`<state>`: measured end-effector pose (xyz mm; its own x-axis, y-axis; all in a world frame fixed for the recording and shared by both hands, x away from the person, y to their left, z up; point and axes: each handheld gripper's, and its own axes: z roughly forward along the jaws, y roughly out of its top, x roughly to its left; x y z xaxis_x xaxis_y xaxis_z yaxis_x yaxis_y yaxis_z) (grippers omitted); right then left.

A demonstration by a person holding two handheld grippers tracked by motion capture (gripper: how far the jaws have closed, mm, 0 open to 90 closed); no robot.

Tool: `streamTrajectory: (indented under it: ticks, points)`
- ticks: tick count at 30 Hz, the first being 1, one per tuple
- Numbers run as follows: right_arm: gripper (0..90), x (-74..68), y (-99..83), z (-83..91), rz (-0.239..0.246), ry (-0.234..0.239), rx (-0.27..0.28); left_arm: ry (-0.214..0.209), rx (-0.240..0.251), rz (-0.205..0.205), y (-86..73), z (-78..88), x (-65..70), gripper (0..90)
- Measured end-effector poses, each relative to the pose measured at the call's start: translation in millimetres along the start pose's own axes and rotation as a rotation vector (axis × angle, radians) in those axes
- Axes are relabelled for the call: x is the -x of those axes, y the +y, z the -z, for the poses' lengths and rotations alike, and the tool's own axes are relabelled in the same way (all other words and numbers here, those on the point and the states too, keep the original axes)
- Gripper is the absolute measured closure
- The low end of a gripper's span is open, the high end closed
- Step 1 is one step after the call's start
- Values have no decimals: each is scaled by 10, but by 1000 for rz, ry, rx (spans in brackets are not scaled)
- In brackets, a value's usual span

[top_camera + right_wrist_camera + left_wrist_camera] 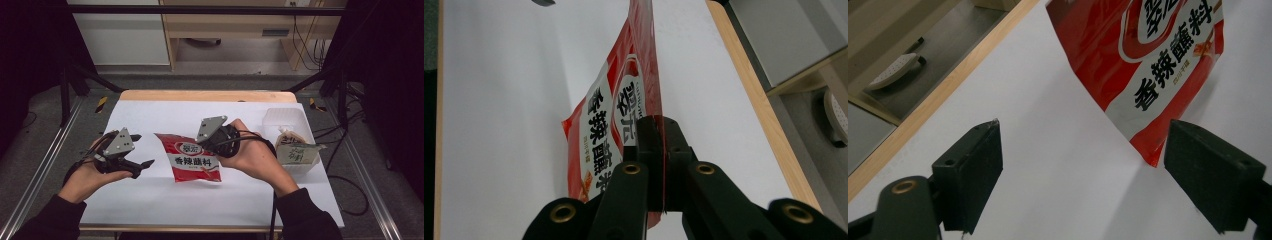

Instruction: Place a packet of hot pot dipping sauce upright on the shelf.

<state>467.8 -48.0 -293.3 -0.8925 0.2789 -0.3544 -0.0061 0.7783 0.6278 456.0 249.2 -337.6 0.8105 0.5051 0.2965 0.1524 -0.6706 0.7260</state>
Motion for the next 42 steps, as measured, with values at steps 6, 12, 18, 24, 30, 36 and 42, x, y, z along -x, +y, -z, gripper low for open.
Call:
streamTrajectory:
  ticks: [6, 12, 18, 24, 30, 36, 42]
  points:
    - [899, -24, 85, 1, 44, 16, 0, -13, 16, -14, 100, -10, -8, 194]
    - [899, -60, 166, 2, 83, 20, -1, -40, 28, -31, 211, -46, -11, 311]
    - [899, -75, 194, 14, 91, 28, -1, -68, 19, -51, 295, -105, 26, 507]
    - [899, -65, 176, 39, 85, 32, 4, -62, -8, -45, 355, -152, 37, 710]
    - [898, -34, 132, 80, 78, 25, -6, -97, -17, -65, 421, -171, 66, 888]
    - [893, 7, 79, 153, 71, 27, -22, -84, 1, -74, 543, -133, 102, 900]
    - [857, 35, 69, 152, 88, 26, -90, -73, -6, -97, 645, -126, 133, 900]
